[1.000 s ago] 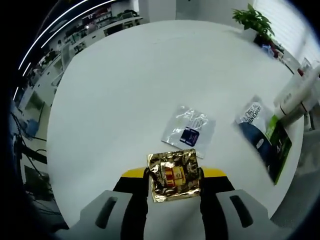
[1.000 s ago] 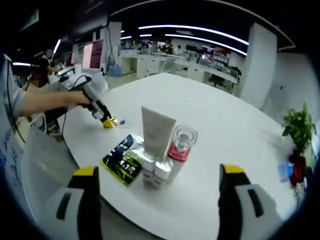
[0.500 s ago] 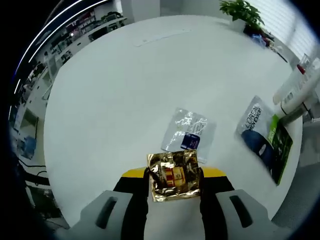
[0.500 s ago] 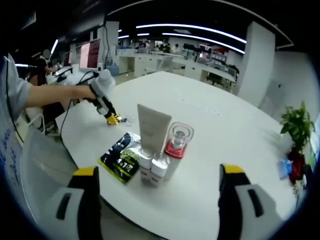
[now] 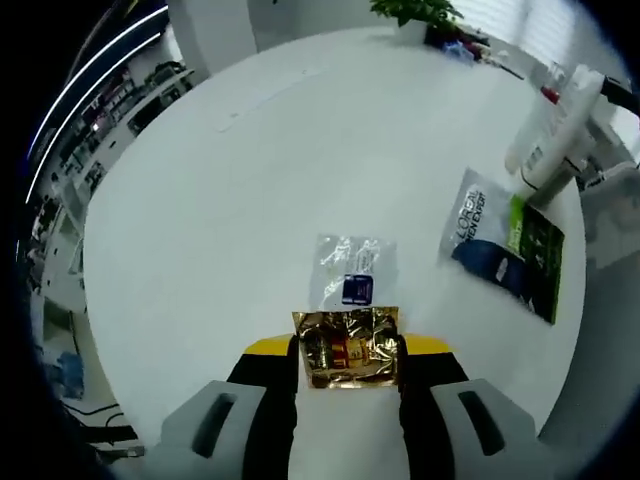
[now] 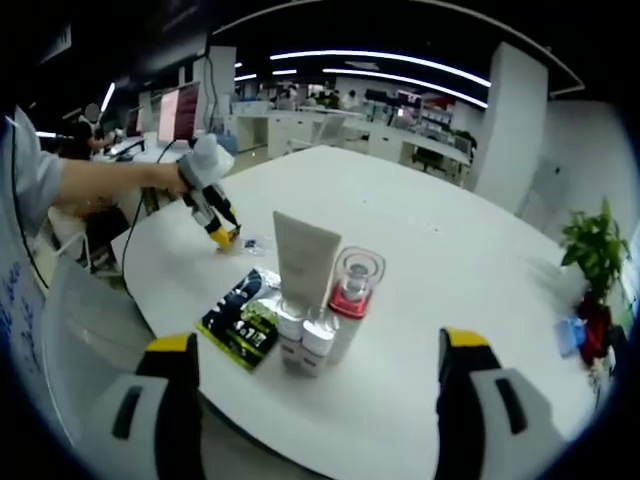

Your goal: Arrange the skincare products in the storage area until every visible bottle or jar stands upright without overlapping.

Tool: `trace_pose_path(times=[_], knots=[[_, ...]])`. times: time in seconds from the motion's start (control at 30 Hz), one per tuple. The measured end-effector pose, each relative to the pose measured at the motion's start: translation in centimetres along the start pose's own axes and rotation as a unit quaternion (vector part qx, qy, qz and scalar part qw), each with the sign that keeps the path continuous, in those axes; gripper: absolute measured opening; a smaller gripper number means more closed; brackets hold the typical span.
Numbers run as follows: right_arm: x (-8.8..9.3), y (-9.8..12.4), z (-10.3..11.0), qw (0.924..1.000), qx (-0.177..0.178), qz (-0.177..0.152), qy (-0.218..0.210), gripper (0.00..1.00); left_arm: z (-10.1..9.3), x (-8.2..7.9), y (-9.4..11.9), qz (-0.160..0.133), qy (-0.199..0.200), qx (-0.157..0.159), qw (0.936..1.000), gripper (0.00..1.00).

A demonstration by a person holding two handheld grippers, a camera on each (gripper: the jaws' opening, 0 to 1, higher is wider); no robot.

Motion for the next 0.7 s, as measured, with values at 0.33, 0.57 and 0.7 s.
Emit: trace_pose_path(times=[0.33, 0.57, 0.7], knots=[[0.0, 0.2, 0.1, 1.0, 0.001, -0.001, 0.001, 1.0, -3.0, -0.9, 0.0, 0.027, -0.136, 0.036, 0.9897, 0.36], [0.0, 0.2, 0.1, 1.0, 0.002, 0.0, 0.001, 1.0, -4.7, -1.8, -0.7, 0.042, -0.2, 0.055, 0.9774, 0.36], [0.0, 0.3, 0.0, 1.0, 0.003, 0.001, 0.001, 1.0, -5.3, -2.1, -1.3, 0.052, -0.221, 0.061, 0.9721, 0.36]])
Point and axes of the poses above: the point that each gripper's makers call its tool centre point, and the gripper's own axes: y roughly backward along the fingers, z roughly to its left, x roughly out of its underside, the point moved 10 cm from there along y, roughly backward along the fingers, and after that the axes turned 13 degrees about z, right-handed, at the moved point
